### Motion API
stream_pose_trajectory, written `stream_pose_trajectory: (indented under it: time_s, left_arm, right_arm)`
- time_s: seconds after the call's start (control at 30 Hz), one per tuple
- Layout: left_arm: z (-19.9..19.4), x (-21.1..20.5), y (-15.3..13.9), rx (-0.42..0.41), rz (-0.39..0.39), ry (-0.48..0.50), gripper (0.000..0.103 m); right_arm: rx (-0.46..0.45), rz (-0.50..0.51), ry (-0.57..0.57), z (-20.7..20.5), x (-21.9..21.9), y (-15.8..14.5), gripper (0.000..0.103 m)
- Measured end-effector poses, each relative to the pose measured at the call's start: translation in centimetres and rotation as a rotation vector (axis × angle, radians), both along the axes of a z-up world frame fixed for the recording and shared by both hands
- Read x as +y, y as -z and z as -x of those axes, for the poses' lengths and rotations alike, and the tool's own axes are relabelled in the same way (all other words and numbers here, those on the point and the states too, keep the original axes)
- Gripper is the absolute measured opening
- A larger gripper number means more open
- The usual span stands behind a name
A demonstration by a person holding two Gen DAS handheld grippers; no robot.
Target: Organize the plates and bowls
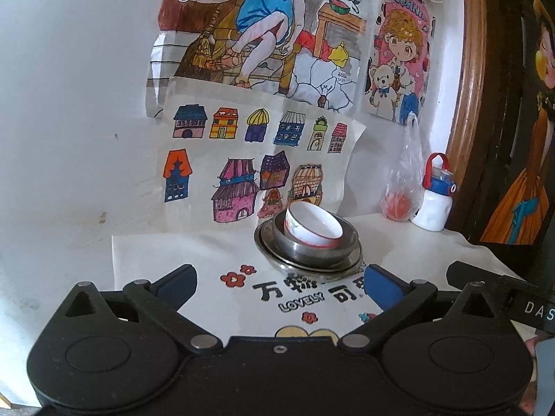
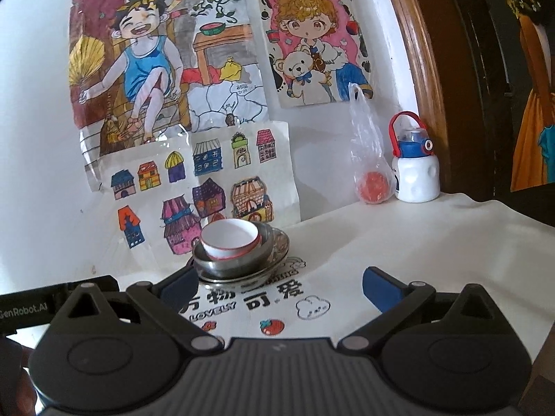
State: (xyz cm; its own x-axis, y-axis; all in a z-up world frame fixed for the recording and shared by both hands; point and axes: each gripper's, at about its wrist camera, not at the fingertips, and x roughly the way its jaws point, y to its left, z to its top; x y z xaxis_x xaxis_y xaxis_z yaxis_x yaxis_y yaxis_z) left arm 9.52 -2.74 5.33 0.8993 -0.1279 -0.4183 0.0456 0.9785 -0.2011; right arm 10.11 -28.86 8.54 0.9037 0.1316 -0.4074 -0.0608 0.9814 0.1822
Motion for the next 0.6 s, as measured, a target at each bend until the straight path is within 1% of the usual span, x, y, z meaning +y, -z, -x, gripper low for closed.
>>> stream_pose_trajectory:
  time_s: [0.3,0.47,0.6]
  left_arm:
    - [2.3,0.5,1.0,-0.014,-0.006,-0.020,0.102]
    - [2.9,0.5,1.7,-0.023,-0.030,-0.033,0.102]
    - [3.2,0.5,2.3,-0.018,-0.033,-0.033,0.102]
  right_arm:
    - [-0.031,0.037,0.004,2.1,0.8,0.7,0.103]
    - [-0.021,0.055,-0.004,2.5,1.3,1.3,0.103]
    - [-0.012,0.055,-0.004,2.6,1.5,1.8,0.103]
